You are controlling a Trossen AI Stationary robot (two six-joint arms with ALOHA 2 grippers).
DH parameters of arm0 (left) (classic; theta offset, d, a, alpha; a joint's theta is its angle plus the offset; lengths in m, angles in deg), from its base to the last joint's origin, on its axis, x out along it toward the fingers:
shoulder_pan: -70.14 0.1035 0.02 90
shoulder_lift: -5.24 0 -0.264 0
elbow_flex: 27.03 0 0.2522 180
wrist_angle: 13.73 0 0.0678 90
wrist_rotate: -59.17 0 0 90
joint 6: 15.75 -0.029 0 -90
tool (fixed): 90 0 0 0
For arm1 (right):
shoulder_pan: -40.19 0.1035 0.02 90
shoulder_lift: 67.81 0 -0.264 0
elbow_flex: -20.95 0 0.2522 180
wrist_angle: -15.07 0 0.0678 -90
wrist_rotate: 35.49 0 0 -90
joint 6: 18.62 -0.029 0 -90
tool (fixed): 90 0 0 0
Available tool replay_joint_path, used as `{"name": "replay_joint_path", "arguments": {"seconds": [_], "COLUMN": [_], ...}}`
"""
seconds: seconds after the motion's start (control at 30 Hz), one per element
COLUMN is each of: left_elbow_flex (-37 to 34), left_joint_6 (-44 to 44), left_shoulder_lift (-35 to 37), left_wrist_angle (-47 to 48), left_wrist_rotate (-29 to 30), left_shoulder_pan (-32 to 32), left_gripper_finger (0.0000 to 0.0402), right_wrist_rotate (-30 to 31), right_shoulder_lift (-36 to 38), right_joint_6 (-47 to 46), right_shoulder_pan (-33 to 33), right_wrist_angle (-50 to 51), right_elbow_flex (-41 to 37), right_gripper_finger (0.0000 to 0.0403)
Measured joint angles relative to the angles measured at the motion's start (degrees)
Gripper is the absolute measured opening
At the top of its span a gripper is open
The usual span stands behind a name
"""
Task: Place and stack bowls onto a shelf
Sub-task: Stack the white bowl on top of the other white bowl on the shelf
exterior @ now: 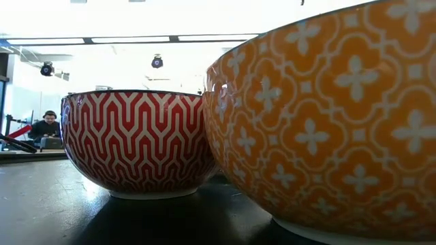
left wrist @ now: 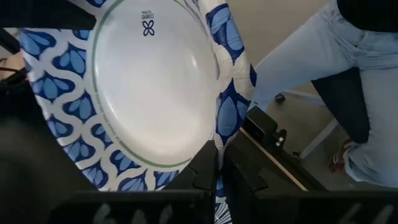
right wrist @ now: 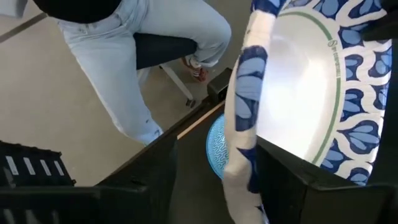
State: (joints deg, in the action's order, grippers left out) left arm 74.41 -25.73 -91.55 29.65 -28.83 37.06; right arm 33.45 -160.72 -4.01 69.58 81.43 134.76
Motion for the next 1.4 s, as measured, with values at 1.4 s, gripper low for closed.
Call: {"name": "replay_joint_path", "arguments": {"seconds": [1.4], "left_elbow_flex": [-0.1], "left_joint_6": [9.7], "left_shoulder_lift": [-0.2], "left_wrist_angle": [-7.8], "left_wrist_rotate": [0.1], "left_shoulder_pan": [0.7], "left_gripper_finger": [0.016], "right_wrist_rotate": [0.2], "right_shoulder_lift": [0.9], "right_joint_6": [-7.6], "right_shoulder_pan": [-1.3], "right_wrist_angle": [2.6], "right_elbow_flex": [0.0], "right_gripper_finger": [0.0013]}}
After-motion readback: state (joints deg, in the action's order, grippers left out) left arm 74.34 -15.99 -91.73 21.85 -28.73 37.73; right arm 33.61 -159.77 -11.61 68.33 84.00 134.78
